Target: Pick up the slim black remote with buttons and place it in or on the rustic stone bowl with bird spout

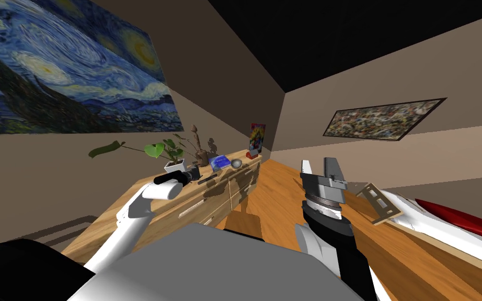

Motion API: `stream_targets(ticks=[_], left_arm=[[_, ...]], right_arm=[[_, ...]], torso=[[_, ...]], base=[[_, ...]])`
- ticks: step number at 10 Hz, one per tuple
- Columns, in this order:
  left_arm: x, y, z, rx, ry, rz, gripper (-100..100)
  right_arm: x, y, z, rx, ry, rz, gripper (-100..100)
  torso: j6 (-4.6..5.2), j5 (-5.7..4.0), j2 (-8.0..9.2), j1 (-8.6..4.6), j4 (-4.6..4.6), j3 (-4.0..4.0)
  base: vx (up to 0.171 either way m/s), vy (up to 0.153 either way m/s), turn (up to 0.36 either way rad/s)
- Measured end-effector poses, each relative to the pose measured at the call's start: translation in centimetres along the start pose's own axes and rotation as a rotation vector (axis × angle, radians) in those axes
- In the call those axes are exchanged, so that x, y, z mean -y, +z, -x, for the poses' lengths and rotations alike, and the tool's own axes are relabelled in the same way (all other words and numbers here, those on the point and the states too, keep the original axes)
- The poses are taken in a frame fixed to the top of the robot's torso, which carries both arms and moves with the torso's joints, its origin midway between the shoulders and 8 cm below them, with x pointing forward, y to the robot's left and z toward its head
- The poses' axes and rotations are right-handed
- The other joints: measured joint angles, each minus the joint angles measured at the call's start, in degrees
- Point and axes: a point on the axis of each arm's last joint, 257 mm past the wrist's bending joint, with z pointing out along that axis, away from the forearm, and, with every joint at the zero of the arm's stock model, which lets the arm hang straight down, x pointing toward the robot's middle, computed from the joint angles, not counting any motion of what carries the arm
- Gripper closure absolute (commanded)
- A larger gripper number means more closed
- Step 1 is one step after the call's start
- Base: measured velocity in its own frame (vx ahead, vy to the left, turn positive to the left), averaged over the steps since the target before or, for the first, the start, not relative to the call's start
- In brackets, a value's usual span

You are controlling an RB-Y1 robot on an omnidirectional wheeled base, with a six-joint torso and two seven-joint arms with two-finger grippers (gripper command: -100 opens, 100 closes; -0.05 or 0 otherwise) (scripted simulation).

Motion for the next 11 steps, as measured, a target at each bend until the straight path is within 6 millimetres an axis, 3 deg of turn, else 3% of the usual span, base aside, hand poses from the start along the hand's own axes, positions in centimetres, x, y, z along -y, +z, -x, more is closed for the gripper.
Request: stream_targets(ticks=[11], left_arm=[[-6.2, -0.7, 5.7, 0.136, -0.109, 0.295, -100]], right_arm=[[0.0, 0.0, 0.0, 0.0, 0.0, 0.0, 0]], torso=[[-0.01, 0.01, -0.01, 0.03, 0.0, 0.0]], base=[[0.047, -0.01, -0.034]])
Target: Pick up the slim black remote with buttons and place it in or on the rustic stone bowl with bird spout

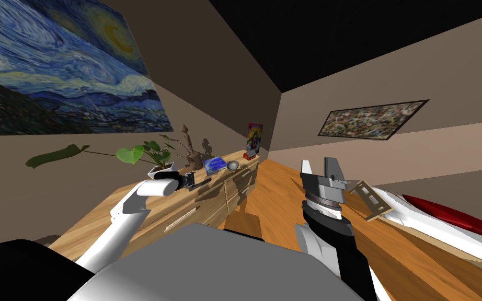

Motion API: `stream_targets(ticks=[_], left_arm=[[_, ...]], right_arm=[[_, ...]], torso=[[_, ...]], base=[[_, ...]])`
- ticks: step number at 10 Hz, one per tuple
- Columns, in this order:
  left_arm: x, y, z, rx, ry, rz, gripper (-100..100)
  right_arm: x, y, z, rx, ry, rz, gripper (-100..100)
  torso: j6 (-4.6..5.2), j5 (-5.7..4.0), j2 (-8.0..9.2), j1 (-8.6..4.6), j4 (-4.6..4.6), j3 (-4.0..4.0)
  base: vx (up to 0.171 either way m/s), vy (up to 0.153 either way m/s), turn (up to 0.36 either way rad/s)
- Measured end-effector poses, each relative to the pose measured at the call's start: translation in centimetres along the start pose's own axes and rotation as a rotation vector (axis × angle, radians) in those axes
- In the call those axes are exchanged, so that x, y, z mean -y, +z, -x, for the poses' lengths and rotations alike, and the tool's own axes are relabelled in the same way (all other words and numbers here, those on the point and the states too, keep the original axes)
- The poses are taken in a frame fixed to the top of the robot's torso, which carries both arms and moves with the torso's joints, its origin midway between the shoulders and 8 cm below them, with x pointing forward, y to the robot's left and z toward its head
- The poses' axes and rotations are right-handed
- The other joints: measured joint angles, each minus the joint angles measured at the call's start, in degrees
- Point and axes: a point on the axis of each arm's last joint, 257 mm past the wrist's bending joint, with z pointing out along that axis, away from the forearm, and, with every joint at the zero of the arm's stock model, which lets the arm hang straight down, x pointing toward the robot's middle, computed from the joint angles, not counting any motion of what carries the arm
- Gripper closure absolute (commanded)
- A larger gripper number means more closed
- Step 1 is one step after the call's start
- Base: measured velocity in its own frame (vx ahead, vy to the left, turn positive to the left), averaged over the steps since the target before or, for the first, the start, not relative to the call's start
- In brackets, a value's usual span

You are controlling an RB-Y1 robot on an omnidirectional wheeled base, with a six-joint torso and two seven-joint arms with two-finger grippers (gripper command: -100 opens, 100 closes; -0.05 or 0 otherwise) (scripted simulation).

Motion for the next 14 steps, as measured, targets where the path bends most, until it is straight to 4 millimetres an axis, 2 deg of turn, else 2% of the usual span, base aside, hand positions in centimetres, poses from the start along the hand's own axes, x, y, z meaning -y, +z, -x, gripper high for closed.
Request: stream_targets(ticks=[5, 14], left_arm=[[-3.0, 0.3, 3.0, 0.073, -0.065, 0.147, -100], [-7.7, -1.4, 7.6, 0.193, -0.162, 0.384, -100]], right_arm=[[0.0, 0.0, 0.0, 0.0, 0.0, 0.0, 0], [0.0, 0.0, 0.0, 0.0, 0.0, 0.0, 0]], torso=[[-0.01, 0.0, -0.09, 0.01, -0.03, -0.06], [-0.01, 0.01, -0.04, 0.02, -0.02, -0.03]], base=[[0.061, -0.005, -0.038], [0.059, 0.002, -0.044]])
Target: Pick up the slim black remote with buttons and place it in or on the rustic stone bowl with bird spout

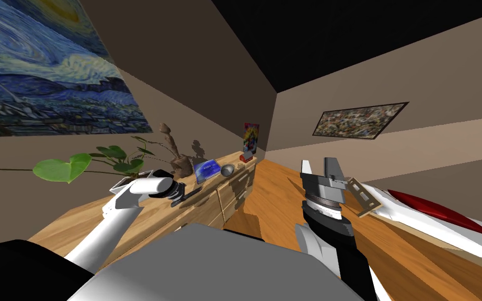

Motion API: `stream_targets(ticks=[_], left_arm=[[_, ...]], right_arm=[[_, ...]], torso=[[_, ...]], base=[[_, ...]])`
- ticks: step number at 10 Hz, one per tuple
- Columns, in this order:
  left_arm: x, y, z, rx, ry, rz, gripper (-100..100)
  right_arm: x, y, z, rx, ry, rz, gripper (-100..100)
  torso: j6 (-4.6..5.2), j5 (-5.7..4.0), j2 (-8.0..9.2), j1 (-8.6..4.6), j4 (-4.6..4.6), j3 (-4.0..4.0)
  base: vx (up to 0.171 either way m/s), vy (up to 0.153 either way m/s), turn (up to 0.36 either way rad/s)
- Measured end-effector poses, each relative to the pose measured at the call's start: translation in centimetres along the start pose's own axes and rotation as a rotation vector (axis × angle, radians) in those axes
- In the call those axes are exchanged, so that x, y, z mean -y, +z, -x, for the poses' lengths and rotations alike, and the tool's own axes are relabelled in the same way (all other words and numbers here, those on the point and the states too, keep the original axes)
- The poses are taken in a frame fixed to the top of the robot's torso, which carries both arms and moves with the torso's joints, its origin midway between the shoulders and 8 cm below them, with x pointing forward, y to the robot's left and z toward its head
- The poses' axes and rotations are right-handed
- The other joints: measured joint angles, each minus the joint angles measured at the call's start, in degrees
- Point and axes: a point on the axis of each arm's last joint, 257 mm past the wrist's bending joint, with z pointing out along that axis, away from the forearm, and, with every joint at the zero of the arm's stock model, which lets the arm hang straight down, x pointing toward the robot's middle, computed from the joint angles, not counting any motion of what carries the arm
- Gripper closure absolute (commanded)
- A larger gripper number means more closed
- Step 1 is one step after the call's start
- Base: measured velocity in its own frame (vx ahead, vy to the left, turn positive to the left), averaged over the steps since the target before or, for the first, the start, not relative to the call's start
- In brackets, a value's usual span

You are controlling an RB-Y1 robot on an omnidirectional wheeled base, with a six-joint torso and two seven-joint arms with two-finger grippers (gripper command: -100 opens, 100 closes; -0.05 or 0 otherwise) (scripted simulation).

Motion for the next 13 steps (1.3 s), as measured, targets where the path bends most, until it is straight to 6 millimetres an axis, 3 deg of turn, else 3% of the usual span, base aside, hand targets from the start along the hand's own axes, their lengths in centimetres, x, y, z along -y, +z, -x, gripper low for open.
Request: stream_targets(ticks=[12, 13], left_arm=[[-5.8, -1.5, 6.1, 0.167, -0.105, 0.296, -100], [-5.9, -1.6, 6.2, 0.169, -0.106, 0.3, 0]], right_arm=[[0.0, 0.0, 0.0, 0.0, 0.0, 0.0, 0], [0.0, 0.0, 0.0, 0.0, 0.0, 0.0, 0]], torso=[[-0.01, 0.0, 0.09, -0.01, 0.02, 0.05], [-0.01, 0.0, 0.16, -0.02, 0.03, 0.09]], base=[[0.045, 0.003, -0.028], [0.0, 0.0, 0.0]])
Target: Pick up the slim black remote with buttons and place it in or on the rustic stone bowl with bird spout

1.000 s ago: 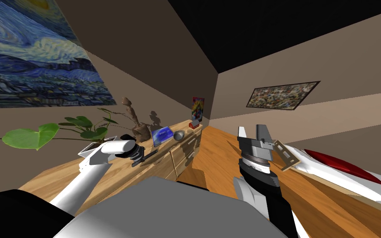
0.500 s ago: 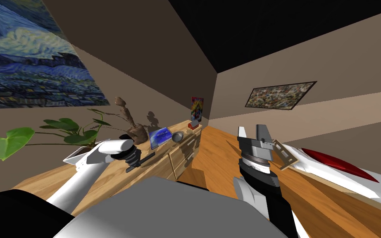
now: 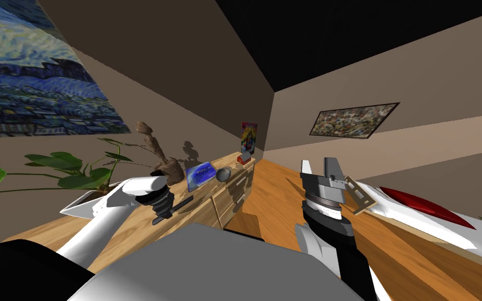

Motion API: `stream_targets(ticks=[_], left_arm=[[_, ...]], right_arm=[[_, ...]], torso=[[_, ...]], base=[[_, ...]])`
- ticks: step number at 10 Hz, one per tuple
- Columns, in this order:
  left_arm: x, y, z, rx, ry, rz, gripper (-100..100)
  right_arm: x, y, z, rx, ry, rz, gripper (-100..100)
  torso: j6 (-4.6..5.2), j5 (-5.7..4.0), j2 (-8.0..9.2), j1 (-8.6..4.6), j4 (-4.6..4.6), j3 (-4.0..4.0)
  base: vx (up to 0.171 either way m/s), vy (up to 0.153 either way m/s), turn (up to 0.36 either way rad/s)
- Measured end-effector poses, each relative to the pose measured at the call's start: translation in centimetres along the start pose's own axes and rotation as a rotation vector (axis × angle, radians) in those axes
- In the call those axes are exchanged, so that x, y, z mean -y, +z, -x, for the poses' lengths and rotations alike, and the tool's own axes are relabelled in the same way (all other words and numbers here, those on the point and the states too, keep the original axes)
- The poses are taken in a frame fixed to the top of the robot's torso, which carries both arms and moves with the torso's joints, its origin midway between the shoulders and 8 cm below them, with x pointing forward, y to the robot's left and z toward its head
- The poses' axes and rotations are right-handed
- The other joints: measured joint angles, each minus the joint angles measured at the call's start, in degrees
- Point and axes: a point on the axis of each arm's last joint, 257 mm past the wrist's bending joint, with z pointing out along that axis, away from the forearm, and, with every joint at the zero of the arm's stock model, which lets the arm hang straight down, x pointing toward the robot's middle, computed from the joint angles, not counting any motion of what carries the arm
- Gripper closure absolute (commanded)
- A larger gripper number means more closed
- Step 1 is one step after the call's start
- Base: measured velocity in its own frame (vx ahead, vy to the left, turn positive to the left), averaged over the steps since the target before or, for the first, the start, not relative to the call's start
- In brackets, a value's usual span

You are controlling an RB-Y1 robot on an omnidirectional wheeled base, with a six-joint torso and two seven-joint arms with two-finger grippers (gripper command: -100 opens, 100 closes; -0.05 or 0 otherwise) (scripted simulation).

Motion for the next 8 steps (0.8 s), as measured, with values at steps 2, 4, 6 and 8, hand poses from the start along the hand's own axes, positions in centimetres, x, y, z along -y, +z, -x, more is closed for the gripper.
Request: stream_targets(ticks=[2, 4, 6, 8], left_arm=[[0.1, 0.6, 0.1, 0.001, -0.003, 0.003, -100], [0.3, 1.9, 0.0, 0.0, -0.004, 0.002, -100], [0.3, 2.0, 0.0, -0.001, -0.004, 0.0, 100], [0.3, 2.0, 0.0, 0.0, -0.005, 0.001, 100]], right_arm=[[0.0, 0.0, 0.0, 0.0, 0.0, 0.0, 0], [0.0, 0.0, 0.0, 0.0, 0.0, 0.0, 0], [0.0, 0.0, 0.0, 0.0, 0.0, 0.0, 0], [0.0, 0.0, 0.0, 0.0, 0.0, 0.0, 0]], torso=[[0.0, 0.01, 0.08, -0.01, 0.02, 0.04], [0.0, 0.0, 0.11, -0.02, 0.03, 0.07], [0.0, -0.01, 0.09, -0.01, 0.02, 0.05], [0.04, 0.14, -0.03, 0.23, -0.03, -0.03]], base=[[-0.008, -0.005, -0.016], [-0.008, -0.004, -0.008], [0.0, 0.0, 0.0], [0.0, 0.0, 0.0]])
